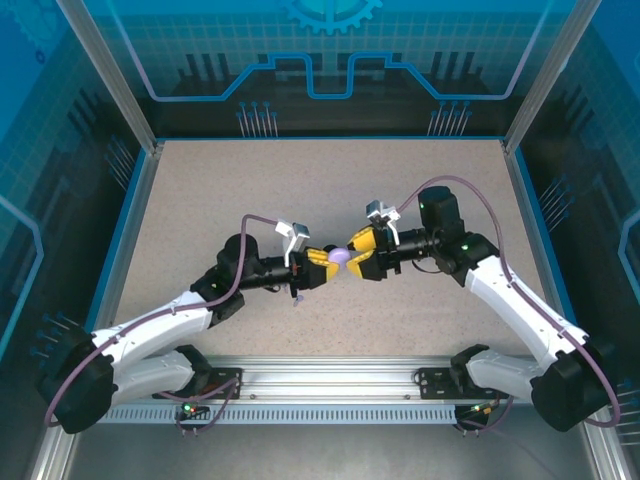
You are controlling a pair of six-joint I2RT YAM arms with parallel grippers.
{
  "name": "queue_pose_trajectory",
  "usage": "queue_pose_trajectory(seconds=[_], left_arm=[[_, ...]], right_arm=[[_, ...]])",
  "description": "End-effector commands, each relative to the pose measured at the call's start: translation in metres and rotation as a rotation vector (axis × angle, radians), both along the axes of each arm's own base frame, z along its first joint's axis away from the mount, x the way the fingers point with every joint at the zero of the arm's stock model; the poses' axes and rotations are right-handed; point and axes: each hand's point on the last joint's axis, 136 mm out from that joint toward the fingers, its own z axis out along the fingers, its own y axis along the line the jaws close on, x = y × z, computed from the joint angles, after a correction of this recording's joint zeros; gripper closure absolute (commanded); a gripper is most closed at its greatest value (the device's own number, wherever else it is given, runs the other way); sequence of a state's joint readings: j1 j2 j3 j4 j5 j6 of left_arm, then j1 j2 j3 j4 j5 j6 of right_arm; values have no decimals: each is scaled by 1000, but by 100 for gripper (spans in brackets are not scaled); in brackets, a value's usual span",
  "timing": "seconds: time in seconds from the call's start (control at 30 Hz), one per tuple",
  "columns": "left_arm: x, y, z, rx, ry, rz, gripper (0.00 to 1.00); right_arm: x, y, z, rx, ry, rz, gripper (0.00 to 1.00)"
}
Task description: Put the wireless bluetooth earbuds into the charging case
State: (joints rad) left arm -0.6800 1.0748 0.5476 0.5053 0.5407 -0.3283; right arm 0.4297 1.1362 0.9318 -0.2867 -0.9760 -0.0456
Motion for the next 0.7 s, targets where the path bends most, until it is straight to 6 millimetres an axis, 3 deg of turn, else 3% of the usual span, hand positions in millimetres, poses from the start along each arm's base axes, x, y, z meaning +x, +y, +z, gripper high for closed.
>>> queue_pose_trajectory(seconds=[0.0, 0.23, 0.5, 0.67], left_arm=[[-5, -4, 13, -6, -51, -39, 78], [-4, -5, 14, -8, -43, -44, 78], [-4, -4, 13, -1, -47, -38, 78], [-3, 2, 27, -54, -87, -4, 61]], right_arm=[[-3, 0, 4, 1, 8, 43, 37], [-2, 12, -8, -53, 39, 83, 44], [-3, 16, -6, -44, 49, 99, 77], [6, 11, 3, 17, 50, 23, 81]])
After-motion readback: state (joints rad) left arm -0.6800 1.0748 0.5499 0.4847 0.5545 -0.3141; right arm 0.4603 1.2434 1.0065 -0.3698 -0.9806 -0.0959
